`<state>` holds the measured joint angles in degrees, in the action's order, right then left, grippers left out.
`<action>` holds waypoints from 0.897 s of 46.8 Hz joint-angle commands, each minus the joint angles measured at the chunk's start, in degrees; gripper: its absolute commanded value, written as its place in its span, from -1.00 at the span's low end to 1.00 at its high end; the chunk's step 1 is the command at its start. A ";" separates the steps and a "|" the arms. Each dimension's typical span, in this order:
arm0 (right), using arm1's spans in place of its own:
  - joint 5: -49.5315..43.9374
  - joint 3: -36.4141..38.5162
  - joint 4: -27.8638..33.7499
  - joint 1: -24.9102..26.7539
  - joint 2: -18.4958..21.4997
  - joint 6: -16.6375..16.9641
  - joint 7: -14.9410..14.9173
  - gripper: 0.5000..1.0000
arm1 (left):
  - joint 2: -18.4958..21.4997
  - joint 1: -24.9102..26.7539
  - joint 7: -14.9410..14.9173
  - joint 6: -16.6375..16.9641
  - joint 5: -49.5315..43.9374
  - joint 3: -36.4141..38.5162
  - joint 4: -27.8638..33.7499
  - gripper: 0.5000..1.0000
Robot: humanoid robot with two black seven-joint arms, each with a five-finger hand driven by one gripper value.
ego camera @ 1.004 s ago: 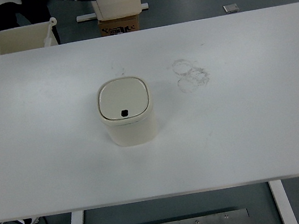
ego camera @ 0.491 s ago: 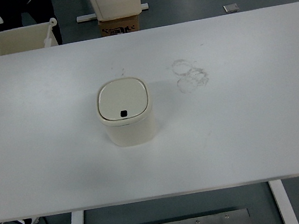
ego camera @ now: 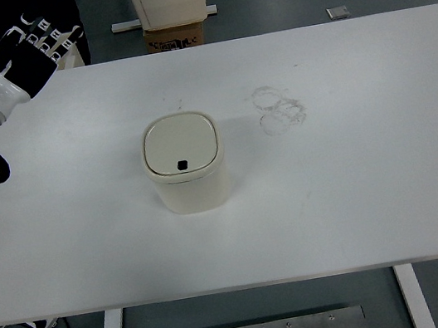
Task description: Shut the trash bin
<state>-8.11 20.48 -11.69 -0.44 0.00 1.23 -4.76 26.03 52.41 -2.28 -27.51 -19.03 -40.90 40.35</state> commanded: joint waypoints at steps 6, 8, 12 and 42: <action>0.03 0.00 0.01 0.00 0.00 0.00 0.01 0.97 | -3.70 -0.90 0.00 -0.35 -0.04 -1.37 -5.19 1.00; -0.15 0.00 0.01 0.00 0.00 0.00 0.01 0.97 | -4.58 -0.90 0.00 -0.35 0.05 -1.72 -6.77 1.00; 0.03 0.17 0.01 -0.35 0.00 0.00 -0.08 0.97 | -6.33 -1.25 0.00 -0.52 -0.04 -1.99 -10.02 1.00; -0.41 0.17 -0.08 -0.44 0.00 0.00 0.10 0.97 | -11.43 -3.36 0.09 -0.79 -0.04 -5.68 -16.18 1.00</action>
<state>-8.52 20.66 -11.77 -0.87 0.00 1.29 -4.75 14.95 49.14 -2.20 -28.45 -19.08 -46.37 24.39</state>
